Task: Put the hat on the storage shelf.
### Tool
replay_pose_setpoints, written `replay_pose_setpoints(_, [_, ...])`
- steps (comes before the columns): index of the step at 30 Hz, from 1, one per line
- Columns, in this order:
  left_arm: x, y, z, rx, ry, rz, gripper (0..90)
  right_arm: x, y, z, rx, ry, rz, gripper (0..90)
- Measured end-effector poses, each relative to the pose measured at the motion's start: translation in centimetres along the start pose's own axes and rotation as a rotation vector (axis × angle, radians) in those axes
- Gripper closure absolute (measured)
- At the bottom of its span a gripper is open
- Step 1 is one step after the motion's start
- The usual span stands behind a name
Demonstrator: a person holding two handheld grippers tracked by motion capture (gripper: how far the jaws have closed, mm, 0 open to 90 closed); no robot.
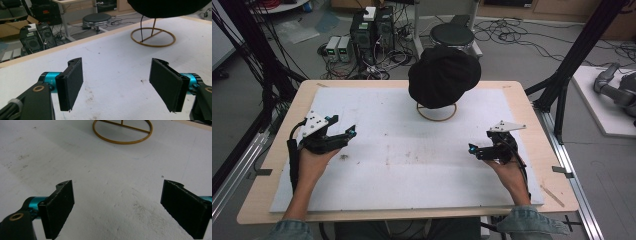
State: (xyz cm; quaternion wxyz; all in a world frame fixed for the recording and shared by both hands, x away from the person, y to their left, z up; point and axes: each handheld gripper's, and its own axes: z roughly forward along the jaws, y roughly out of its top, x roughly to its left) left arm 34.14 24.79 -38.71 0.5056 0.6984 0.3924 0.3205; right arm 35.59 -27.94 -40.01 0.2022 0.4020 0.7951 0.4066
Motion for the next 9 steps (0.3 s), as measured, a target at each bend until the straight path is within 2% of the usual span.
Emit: replay_pose_setpoints(9, [0.31,-0.32,-0.35,-0.002,0.008,-0.008,27.4,0.06,0.06,0.0,-0.003,0.001,-0.004,11.4])
